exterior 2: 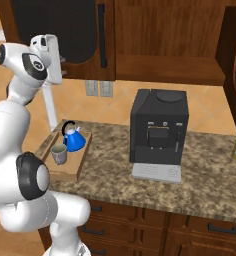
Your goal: Pick the kettle from the counter and place it on the tray. Then pick the mug from the cabinet and place it on the tray. Then close the cabinet doors.
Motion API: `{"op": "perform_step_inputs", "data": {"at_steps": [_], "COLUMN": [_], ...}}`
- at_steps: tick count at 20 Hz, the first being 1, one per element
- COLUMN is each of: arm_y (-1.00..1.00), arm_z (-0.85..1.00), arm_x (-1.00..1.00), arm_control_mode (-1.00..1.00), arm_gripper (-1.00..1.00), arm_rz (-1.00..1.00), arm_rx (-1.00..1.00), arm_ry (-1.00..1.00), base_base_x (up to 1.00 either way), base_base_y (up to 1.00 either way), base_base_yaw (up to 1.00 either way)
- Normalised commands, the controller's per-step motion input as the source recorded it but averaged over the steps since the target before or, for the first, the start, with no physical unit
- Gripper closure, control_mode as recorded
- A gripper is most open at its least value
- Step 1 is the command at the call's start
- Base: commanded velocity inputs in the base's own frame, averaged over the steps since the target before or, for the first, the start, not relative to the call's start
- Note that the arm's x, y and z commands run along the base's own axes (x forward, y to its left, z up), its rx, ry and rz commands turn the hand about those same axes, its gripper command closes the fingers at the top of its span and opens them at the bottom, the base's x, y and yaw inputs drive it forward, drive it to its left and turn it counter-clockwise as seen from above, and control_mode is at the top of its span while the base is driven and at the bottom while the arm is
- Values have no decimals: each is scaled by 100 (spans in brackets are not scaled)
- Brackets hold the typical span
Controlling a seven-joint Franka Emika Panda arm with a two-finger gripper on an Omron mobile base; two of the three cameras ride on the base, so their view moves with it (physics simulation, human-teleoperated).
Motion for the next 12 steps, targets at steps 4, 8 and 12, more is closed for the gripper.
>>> {"op": "perform_step_inputs", "data": {"at_steps": [4, 8, 12], "arm_y": [0, -6, -16], "arm_z": [-36, -68, -48], "arm_x": [74, 51, 33], "arm_control_mode": [-100, -100, -100], "arm_gripper": [-100, -100, -100], "arm_rz": [18, 13, 11], "arm_rx": [7, 11, 11], "arm_ry": [1, -9, -13], "base_base_x": [0, 0, 0], "base_base_y": [0, 0, 0], "base_base_yaw": [0, 0, 0]}}
